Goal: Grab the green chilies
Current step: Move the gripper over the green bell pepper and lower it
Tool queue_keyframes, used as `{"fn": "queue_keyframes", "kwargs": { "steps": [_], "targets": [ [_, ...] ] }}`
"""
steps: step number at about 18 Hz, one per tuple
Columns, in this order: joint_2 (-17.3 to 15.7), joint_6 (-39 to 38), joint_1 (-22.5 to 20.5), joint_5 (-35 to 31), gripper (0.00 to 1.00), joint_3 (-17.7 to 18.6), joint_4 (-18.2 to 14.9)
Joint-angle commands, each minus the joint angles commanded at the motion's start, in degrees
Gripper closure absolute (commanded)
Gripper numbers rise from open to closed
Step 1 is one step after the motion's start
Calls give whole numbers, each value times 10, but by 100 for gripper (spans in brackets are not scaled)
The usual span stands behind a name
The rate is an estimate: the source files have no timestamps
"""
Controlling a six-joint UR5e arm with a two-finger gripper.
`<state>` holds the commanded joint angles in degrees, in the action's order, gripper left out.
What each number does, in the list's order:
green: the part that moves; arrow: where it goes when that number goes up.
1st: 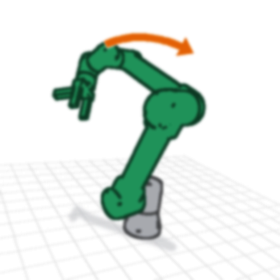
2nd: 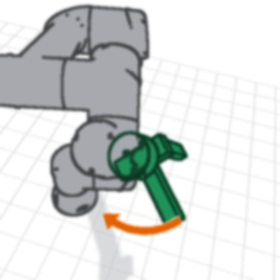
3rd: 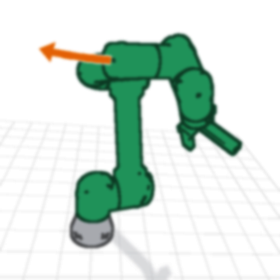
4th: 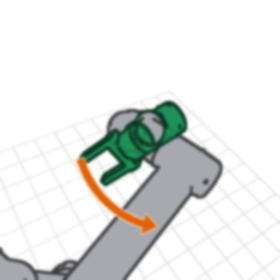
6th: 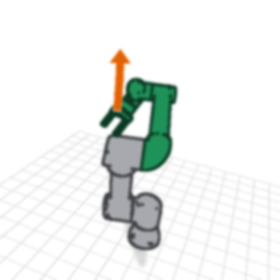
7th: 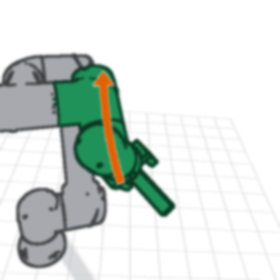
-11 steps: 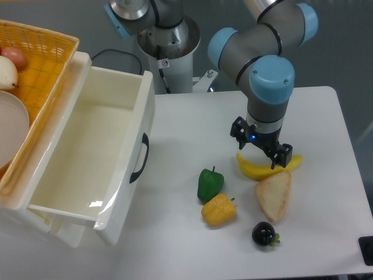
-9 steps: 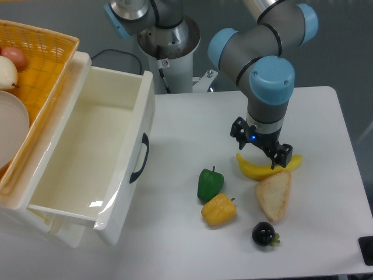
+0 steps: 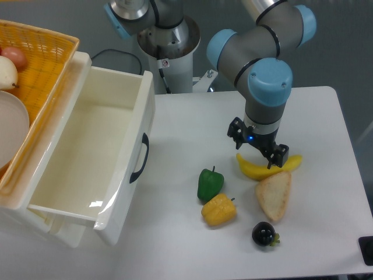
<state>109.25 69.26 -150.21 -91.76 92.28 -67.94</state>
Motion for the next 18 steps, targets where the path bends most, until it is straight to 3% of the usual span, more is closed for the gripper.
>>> {"fn": "queue_keyframes", "kwargs": {
  "steps": [6, 11, 18],
  "targets": [
    [5, -92, 5, 2, 0, 4, -2],
    [18, -194, 33, 22, 0, 19, -1],
    [44, -222, 42, 35, 1, 24, 0]
  ]
}}
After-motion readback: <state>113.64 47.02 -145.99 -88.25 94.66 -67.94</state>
